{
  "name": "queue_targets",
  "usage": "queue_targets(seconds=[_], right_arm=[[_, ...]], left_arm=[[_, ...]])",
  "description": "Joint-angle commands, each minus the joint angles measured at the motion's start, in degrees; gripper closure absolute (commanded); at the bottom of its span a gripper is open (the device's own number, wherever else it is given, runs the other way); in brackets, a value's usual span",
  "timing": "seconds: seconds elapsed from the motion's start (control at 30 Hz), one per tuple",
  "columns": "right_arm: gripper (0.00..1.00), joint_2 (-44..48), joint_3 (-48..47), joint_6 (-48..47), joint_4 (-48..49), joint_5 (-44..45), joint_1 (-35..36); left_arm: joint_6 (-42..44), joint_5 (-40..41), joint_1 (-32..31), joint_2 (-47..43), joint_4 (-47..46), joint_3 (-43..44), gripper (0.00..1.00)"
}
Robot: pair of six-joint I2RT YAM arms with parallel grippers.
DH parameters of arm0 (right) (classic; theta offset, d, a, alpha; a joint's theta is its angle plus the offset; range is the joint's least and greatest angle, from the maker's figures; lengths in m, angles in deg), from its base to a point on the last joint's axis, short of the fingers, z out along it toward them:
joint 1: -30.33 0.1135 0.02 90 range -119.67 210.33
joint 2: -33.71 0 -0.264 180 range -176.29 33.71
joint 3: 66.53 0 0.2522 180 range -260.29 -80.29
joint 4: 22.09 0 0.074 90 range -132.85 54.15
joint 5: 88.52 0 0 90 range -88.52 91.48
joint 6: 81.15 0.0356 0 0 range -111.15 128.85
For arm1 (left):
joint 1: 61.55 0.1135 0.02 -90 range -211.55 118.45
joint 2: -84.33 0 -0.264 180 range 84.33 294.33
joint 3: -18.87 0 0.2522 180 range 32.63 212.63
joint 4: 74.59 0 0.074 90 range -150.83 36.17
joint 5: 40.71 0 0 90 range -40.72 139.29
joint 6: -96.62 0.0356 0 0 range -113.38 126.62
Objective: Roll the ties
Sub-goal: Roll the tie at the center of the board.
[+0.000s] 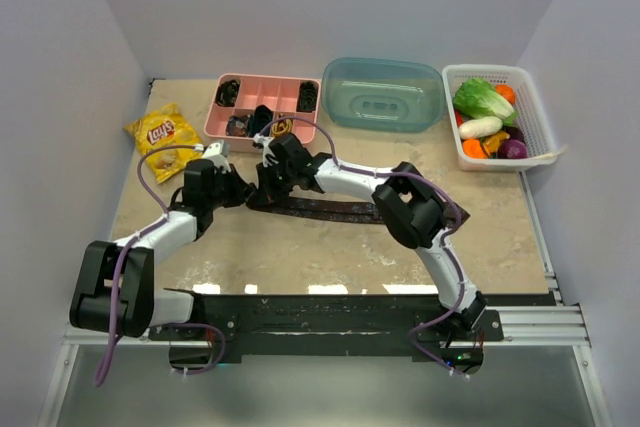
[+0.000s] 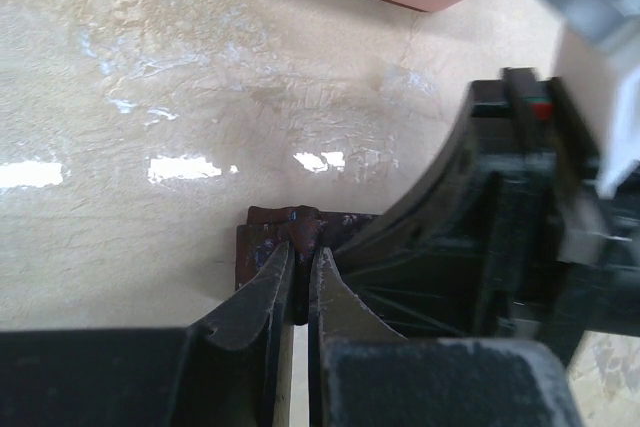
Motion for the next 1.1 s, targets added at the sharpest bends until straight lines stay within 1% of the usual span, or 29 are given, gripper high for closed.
queue_targets(seconds=[0.0,0.3,0.73,0.9,1.07], right_arm=[[1.0,6.6,0.2,-1.8,-1.2,2.1,0.2],[1.0,10.1,3.6,-3.2,-1.8,5.6,-1.0],[1.0,12.5,6.7,-3.9,-1.9,7.0,-3.7],[1.0,12.3,7.2,-3.9,-1.6,7.0,-4.3],[1.0,12.2,7.6,-4.0,-1.5,6.7,-4.5]], left_arm=[[2.0,4.3,-0.8,-1.7,2.1,2.2,1.0],[2.9,8.4,-2.3,-2.3,5.2,3.9,1.0],[2.6,17.9,-9.5,1.1,8.7,7.4,1.0],[2.2,19.7,-11.8,3.4,9.1,8.5,1.0],[1.4,18.6,-13.2,5.4,8.2,8.6,0.99]])
